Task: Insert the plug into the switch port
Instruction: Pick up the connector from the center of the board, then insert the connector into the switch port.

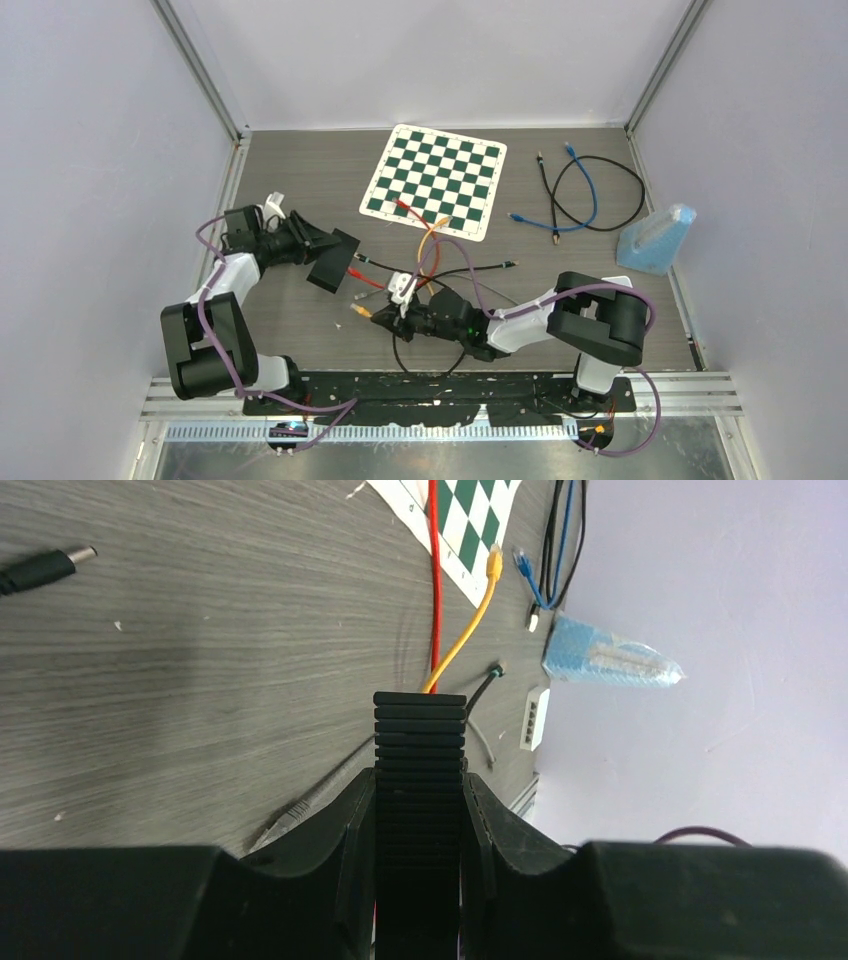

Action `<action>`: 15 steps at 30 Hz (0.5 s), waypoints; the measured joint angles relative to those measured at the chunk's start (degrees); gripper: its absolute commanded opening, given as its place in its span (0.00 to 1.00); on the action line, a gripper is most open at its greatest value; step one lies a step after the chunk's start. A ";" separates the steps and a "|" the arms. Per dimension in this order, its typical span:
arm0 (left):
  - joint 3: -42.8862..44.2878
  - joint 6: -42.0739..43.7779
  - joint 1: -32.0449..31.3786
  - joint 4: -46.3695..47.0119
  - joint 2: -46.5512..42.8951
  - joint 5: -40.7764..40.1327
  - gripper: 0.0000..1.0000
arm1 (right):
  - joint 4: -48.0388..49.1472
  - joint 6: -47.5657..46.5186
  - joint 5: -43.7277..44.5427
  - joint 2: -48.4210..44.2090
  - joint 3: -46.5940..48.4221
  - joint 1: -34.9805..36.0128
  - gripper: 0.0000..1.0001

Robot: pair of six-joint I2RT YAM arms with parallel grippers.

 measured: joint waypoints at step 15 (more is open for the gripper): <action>-5.05 -6.25 0.02 7.63 -0.46 4.39 0.00 | 5.51 0.22 -4.46 -0.66 -1.09 -3.82 0.05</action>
